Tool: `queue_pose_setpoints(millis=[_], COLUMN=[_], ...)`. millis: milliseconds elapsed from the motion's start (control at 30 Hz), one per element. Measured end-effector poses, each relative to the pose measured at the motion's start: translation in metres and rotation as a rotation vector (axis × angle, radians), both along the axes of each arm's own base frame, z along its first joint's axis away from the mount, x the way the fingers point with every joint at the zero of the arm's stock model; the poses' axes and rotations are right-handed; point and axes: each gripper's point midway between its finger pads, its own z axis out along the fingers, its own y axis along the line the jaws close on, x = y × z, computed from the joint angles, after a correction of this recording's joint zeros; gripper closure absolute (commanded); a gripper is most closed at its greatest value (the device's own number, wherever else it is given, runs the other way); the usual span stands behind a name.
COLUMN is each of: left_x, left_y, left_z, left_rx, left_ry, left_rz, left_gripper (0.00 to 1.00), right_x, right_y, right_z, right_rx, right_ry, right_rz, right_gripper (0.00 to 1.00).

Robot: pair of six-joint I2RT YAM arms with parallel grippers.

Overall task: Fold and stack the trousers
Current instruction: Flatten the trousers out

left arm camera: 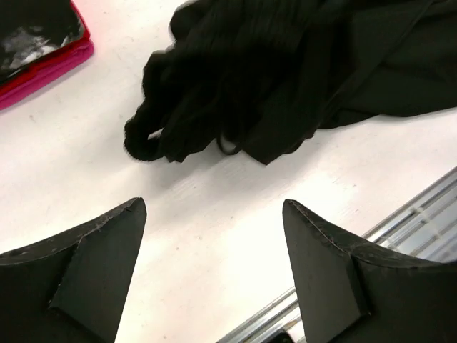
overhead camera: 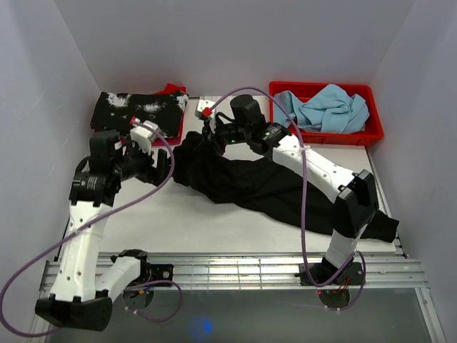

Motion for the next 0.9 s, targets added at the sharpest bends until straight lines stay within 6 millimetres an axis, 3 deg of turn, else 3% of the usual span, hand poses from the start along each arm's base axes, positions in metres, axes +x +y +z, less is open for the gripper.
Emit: queue_pose_setpoints(millis=[133, 367, 667, 900], left_x=[-0.014, -0.019, 0.007, 0.018], left_y=[0.010, 0.001, -0.016, -0.023], left_z=[-0.019, -0.057, -0.040, -0.065], left_rx=[0.038, 0.057, 0.049, 0.066], left_ry=[-0.039, -0.079, -0.235, -0.214], left_rz=[0.013, -0.107, -0.241, -0.328], left_gripper=[0.16, 0.30, 0.31, 0.33], right_x=[-0.005, -0.017, -0.034, -0.039], right_y=[-0.015, -0.029, -0.044, -0.050], right_z=[0.025, 0.048, 0.061, 0.073], right_rx=[0.027, 0.047, 0.041, 0.061], right_ry=[-0.007, -0.007, 0.005, 0.006], right_rz=[-0.011, -0.002, 0.012, 0.003], right_gripper=[0.92, 0.92, 0.92, 0.92])
